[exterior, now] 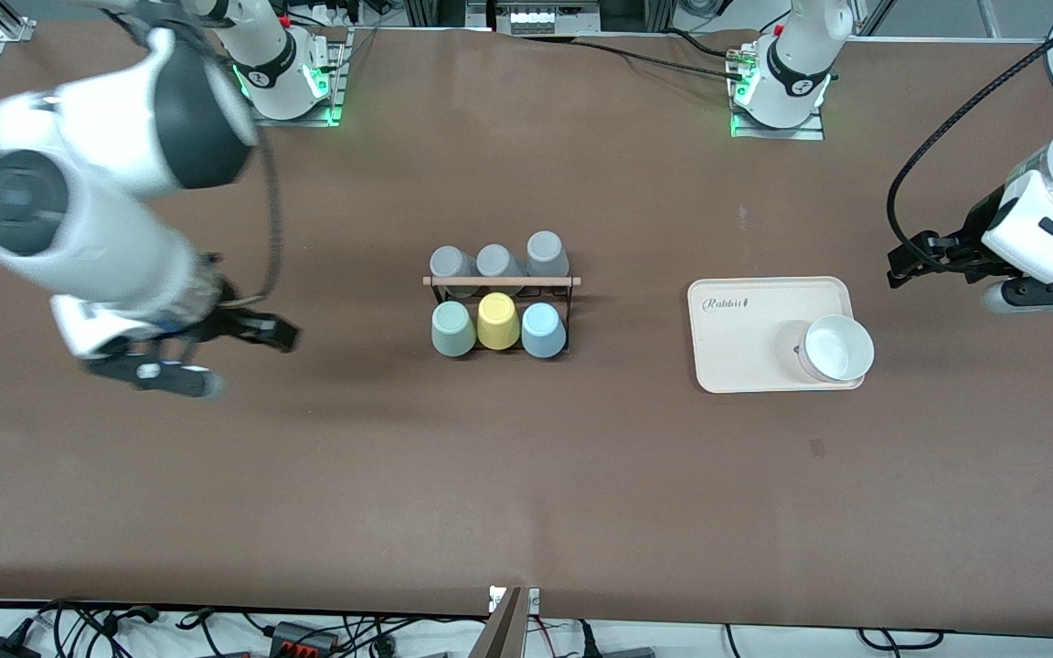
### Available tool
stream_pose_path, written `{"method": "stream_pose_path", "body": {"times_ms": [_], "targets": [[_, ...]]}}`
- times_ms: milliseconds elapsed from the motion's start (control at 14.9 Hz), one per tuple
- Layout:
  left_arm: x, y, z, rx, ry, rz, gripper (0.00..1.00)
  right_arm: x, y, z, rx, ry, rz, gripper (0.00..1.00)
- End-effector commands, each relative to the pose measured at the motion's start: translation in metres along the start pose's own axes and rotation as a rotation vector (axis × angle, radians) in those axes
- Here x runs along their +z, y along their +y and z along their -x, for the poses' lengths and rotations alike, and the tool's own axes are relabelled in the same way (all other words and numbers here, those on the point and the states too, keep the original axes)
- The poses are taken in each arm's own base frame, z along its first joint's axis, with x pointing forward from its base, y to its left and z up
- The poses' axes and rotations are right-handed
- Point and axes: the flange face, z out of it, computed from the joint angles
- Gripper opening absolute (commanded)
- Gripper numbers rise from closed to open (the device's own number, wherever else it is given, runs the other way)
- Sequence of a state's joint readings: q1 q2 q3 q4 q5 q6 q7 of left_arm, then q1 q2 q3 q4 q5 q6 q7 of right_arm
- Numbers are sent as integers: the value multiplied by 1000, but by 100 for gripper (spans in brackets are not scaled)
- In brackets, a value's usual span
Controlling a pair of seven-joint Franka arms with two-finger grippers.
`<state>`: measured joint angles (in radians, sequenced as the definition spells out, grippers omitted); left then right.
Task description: Hang scattered cups on rack with three cups
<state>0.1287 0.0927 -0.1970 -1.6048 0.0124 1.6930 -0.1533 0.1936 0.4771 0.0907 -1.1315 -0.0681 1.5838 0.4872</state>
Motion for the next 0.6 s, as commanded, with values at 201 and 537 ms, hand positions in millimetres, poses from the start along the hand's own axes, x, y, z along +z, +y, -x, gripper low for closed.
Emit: {"method": "stream_pose_path", "body": {"times_ms": [201,537], "targets": [[-5,-4,-1,10,6,23,100,-36,80,8,-81,-27,10,100],[-5,-3,-1,12,8,23,100,-48,121,37,-95,22,7,100]]}}
